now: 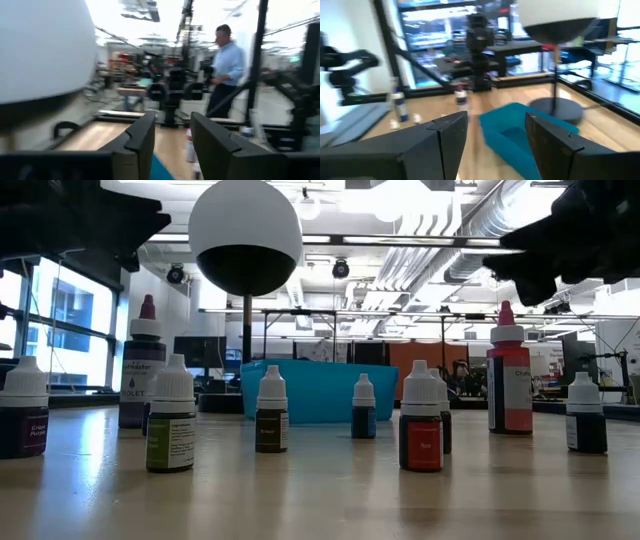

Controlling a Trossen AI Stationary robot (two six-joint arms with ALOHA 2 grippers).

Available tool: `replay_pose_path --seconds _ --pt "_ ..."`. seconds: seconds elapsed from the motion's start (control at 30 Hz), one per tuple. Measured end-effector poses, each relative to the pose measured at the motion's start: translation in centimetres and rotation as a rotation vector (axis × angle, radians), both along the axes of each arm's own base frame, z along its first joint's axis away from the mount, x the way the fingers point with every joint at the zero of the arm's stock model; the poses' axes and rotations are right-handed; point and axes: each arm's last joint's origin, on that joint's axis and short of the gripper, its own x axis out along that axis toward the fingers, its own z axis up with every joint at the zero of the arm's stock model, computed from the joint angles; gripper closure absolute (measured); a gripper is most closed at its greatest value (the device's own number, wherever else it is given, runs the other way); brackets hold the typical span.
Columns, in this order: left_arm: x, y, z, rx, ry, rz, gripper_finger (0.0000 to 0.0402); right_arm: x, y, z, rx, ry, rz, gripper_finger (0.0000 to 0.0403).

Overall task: Pick & Place food coloring
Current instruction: Put the large pink food coloring bottle into the bin

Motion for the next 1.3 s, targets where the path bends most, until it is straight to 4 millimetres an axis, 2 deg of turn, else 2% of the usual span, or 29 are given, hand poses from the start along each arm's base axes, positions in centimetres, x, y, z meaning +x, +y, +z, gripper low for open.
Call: replay_pose_path --seconds 0.1,0.23,0.5,0.63,0.77,1.07,1.3 --pt "0.2 0.0 0.1 -0.064 -0.009 -0.034 0.0273 0.0 0.2 0.2 0.009 -0.018 0.072 0.0210" --pt "0.6 0.0 0.9 -0.081 -0.005 -0.031 0.0273 0.0 0.2 0.3 0.026 -0.031 0.066 0.0210" --pt "3.8 0.1 -0.6 -0.139 0.242 0.000 0.0273 0.4 0.4 -0.3 -0.018 0.026 0.124 0.0210" --pt "5.2 0.0 0.0 -0.081 0.220 0.004 0.0273 1.1 0.7 -1.4 0.053 0.122 0.145 0.0210" --pt "6.3 0.0 0.5 -0.062 0.237 0.005 0.0273 2.0 1.1 -1.5 0.040 0.093 0.248 0.0210" --pt "6.9 0.0 1.0 -0.062 0.235 -0.001 0.0273 3.4 1.5 -3.9 0.015 0.225 0.281 0.0210" --pt "6.9 0.1 1.0 -0.064 0.239 0.014 0.0273 4.0 1.6 -5.0 -0.048 0.257 0.272 0.0210"
